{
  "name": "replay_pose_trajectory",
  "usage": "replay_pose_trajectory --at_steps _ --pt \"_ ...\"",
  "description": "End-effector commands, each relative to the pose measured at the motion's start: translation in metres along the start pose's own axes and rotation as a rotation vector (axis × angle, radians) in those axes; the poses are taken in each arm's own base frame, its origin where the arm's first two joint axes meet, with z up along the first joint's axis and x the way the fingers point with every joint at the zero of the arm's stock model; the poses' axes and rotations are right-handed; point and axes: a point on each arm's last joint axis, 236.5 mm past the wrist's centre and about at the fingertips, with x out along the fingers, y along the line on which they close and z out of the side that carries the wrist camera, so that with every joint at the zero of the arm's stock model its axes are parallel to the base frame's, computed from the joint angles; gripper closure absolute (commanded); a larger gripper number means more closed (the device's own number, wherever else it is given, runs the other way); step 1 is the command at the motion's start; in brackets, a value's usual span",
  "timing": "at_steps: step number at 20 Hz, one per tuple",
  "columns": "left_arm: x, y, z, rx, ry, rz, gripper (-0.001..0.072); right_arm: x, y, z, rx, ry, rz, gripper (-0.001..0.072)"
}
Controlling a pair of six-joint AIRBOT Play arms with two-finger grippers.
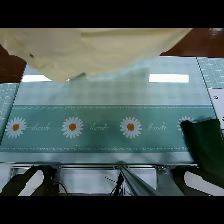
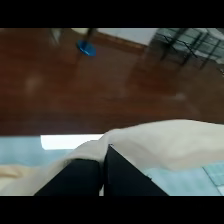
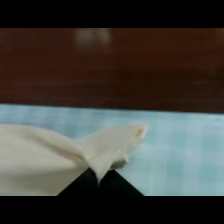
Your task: Fold the shirts.
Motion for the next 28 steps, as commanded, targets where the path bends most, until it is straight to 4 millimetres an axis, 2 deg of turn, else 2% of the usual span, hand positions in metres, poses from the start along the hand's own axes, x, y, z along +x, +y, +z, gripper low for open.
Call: replay_pose_trajectory --at_steps 1,4,7,10,13,14,16,20,25,28 --pt "-0.101 -0.023 0.069 0.210 -0.227 0.256 0.0685 -0.110 0.015 0.009 -0.079 -0.148 -0.130 0.0688" --pt "-0.179 -0.049 0.075 0.317 -0.346 0.386 0.0685 -0.173 0.039 -0.016 -0.123 -0.180 -0.139 0.0688" --pt "-0.226 -0.061 0.055 0.347 -0.347 0.471 0.0685 -0.234 0.051 -0.022 -0.151 -0.296 -0.192 0.0688" --pt "-0.236 -0.056 0.018 0.325 -0.221 0.507 0.0685 -0.269 0.062 -0.037 -0.166 -0.339 -0.204 0.0688" --pt "-0.227 -0.041 -0.003 0.249 -0.137 0.524 0.0685 -0.274 0.059 -0.047 -0.157 -0.319 -0.223 0.0688" --pt "-0.220 -0.031 -0.009 0.220 -0.110 0.533 0.0685 -0.265 0.056 -0.049 -0.148 -0.302 -0.221 0.0688" --pt "-0.196 -0.005 -0.030 0.169 -0.018 0.547 0.0685 -0.231 0.041 -0.065 -0.120 -0.202 -0.222 0.0688" --pt "-0.128 0.051 -0.098 0.035 0.247 0.512 0.0685 -0.134 0.005 -0.108 -0.038 0.007 -0.201 0.0688" --pt "-0.020 0.121 -0.168 -0.080 0.467 0.453 0.0685 0.015 -0.029 -0.152 0.065 0.209 -0.085 0.0688" --pt "0.053 0.149 -0.212 -0.110 0.569 0.419 0.0685 0.107 -0.045 -0.173 0.096 0.286 -0.028 0.0688"
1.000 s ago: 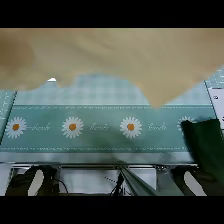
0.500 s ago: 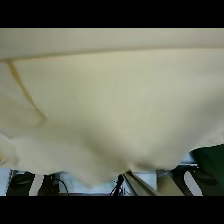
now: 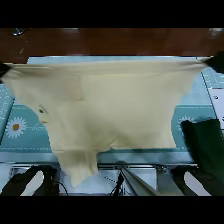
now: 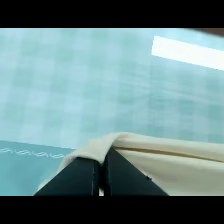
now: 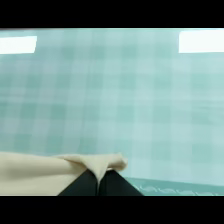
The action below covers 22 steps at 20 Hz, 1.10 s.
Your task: Fold the shirts.
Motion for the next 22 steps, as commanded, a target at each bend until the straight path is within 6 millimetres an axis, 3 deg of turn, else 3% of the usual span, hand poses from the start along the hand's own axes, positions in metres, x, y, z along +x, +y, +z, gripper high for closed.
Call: replay_pose_trajectory --at_steps 1,4,6,8,10,12,13,15,17,19,22 --pt "0.109 -0.009 -0.011 -0.043 0.125 -0.039 0.0685 0.112 -0.010 -0.003 0.050 0.068 0.066 0.0688" --pt "0.185 -0.008 -0.018 -0.086 0.212 -0.031 0.0685 0.189 -0.030 0.005 0.113 0.114 0.054 0.0688" --pt "0.227 -0.003 -0.021 -0.180 0.243 -0.021 0.0684 0.227 -0.041 0.019 0.181 0.120 0.049 0.0688" --pt "0.255 -0.007 -0.030 -0.243 0.277 -0.048 0.0684 0.257 -0.047 0.026 0.219 0.144 0.054 0.0688" --pt "0.274 -0.012 -0.048 -0.282 0.328 -0.068 0.0683 0.280 -0.049 0.019 0.264 0.191 0.063 0.0688" --pt "0.276 -0.017 -0.062 -0.306 0.383 -0.085 0.0683 0.290 -0.048 0.006 0.303 0.241 0.091 0.0687" --pt "0.271 -0.016 -0.059 -0.318 0.389 -0.093 0.0683 0.290 -0.050 0.003 0.310 0.254 0.097 0.0688" --pt "0.250 -0.009 -0.057 -0.243 0.439 -0.122 0.0683 0.276 -0.054 0.002 0.309 0.278 0.119 0.0688" --pt "0.229 0.001 -0.075 -0.156 0.557 -0.146 0.0683 0.256 -0.053 -0.007 0.288 0.341 0.169 0.0688" --pt "0.214 0.011 -0.104 -0.137 0.691 -0.164 0.0683 0.236 -0.056 -0.041 0.232 0.493 0.199 0.0688" --pt "0.212 0.016 -0.152 -0.173 0.818 -0.162 0.0683 0.234 -0.065 -0.097 0.228 0.665 0.169 0.0688"
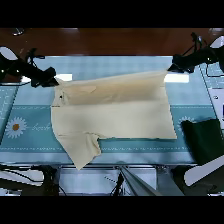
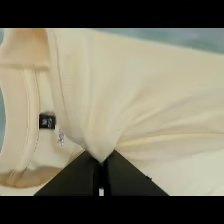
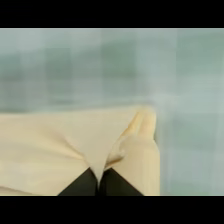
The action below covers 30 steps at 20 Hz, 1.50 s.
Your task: Fold the shirts.
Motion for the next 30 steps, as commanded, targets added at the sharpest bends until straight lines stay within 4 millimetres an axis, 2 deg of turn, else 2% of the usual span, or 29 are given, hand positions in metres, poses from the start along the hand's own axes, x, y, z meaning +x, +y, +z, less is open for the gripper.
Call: replay_pose_trajectory --at_steps 1,4,5,6,7,9,11,12,13,15,17,19,21,23,25,28,30 --pt "0.022 0.015 -0.051 -0.015 0.185 -0.016 0.0683 0.018 -0.019 -0.057 0.015 0.203 -0.007 0.0687" --pt "0.037 0.022 -0.076 -0.047 0.262 -0.015 0.0682 0.039 -0.030 -0.085 0.061 0.270 -0.007 0.0687" --pt "0.037 0.022 -0.080 -0.046 0.277 -0.016 0.0551 0.039 -0.030 -0.086 0.072 0.272 -0.007 0.0624" --pt "0.035 0.020 -0.085 -0.044 0.301 -0.020 0.0136 0.037 -0.027 -0.086 0.082 0.275 0.000 0.0276" --pt "0.029 0.019 -0.090 -0.032 0.330 -0.018 0.0000 0.033 -0.022 -0.088 0.081 0.280 0.014 0.0088" --pt "0.012 0.016 -0.088 -0.024 0.312 -0.012 0.0001 0.009 -0.020 -0.081 0.100 0.239 0.007 0.0088" --pt "-0.014 0.016 -0.085 0.001 0.236 0.017 0.0001 -0.030 -0.025 -0.073 0.093 0.161 -0.039 0.0089" --pt "-0.027 0.020 -0.089 0.007 0.206 0.040 0.0001 -0.050 -0.032 -0.073 0.092 0.123 -0.079 0.0088" --pt "-0.037 0.027 -0.098 0.006 0.181 0.067 0.0001 -0.067 -0.037 -0.077 0.102 0.080 -0.103 0.0089" --pt "-0.044 0.046 -0.127 -0.035 0.149 0.100 0.0001 -0.084 -0.044 -0.095 0.141 0.004 -0.111 0.0089" --pt "-0.037 0.065 -0.168 -0.102 0.155 0.098 0.0002 -0.083 -0.044 -0.126 0.158 -0.057 -0.101 0.0089" --pt "-0.022 0.084 -0.221 -0.231 0.204 0.076 0.0004 -0.069 -0.032 -0.166 0.174 -0.088 -0.049 0.0089" --pt "-0.009 0.081 -0.251 -0.311 0.208 -0.016 0.0004 -0.054 -0.012 -0.201 0.207 -0.101 0.036 0.0089" --pt "0.002 0.072 -0.262 -0.359 0.169 -0.095 0.0004 -0.043 0.004 -0.221 0.239 -0.111 0.117 0.0089" --pt "0.011 0.071 -0.270 -0.392 0.170 -0.096 0.0005 -0.038 0.018 -0.231 0.237 -0.115 0.186 0.0089" --pt "0.017 0.054 -0.258 -0.391 0.129 -0.155 0.0004 -0.036 0.018 -0.233 0.246 -0.110 0.192 0.0089" --pt "0.025 0.050 -0.258 -0.363 0.126 -0.145 0.0005 -0.036 0.019 -0.232 0.249 -0.111 0.196 0.0089"
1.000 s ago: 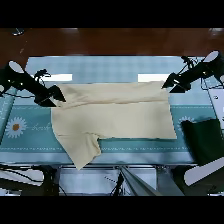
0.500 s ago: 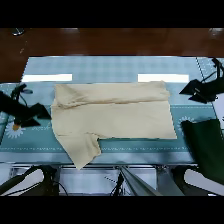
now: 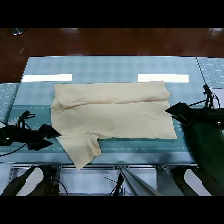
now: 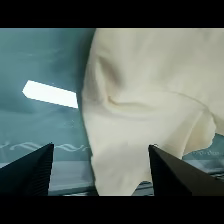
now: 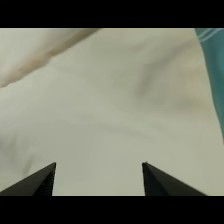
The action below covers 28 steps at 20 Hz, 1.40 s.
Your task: Fold the shirts.
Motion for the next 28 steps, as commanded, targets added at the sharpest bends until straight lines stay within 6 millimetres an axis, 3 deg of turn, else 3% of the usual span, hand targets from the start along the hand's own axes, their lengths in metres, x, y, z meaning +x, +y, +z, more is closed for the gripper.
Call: replay_pose_trajectory --at_steps 1,5,9,11,13,14,15,16,17,20,25,28 --pt "0.016 -0.009 -0.001 0.017 -0.022 -0.022 0.0004 0.003 0.005 -0.004 0.012 -0.012 0.035 0.0089" --pt "0.033 -0.009 0.000 0.039 -0.036 -0.006 0.0005 0.002 0.006 -0.003 0.019 -0.015 0.040 0.0089" --pt "0.046 -0.032 -0.007 0.140 -0.020 -0.048 0.0005 -0.004 0.002 0.015 0.072 -0.081 0.035 0.0089" --pt "0.050 -0.032 -0.016 0.176 0.018 -0.033 0.0005 -0.026 -0.022 0.040 0.124 -0.174 -0.011 0.0089" --pt "0.051 -0.034 -0.031 0.238 0.078 -0.038 0.0009 -0.050 -0.064 0.046 0.219 -0.214 -0.112 0.0090" --pt "0.052 -0.035 -0.035 0.258 0.094 -0.040 0.0066 -0.054 -0.081 0.031 0.236 -0.165 -0.160 0.0090" --pt "0.053 -0.036 -0.036 0.267 0.096 -0.037 0.0294 -0.054 -0.096 0.007 0.236 -0.075 -0.224 0.0090" --pt "0.054 -0.036 -0.035 0.280 0.091 -0.034 0.0612 -0.051 -0.107 -0.010 0.272 -0.027 -0.277 0.0090" --pt "0.054 -0.036 -0.035 0.290 0.091 -0.035 0.0683 -0.045 -0.109 -0.022 0.274 0.013 -0.289 0.0090" --pt "0.053 -0.036 -0.035 0.290 0.091 -0.035 0.0683 -0.033 -0.111 -0.050 0.275 0.103 -0.297 0.0090" --pt "0.053 -0.036 -0.035 0.289 0.091 -0.035 0.0683 -0.024 -0.106 -0.072 0.314 0.207 -0.265 0.0090" --pt "0.053 -0.036 -0.035 0.289 0.090 -0.035 0.0683 -0.008 -0.099 -0.082 0.262 0.291 -0.253 0.0090"
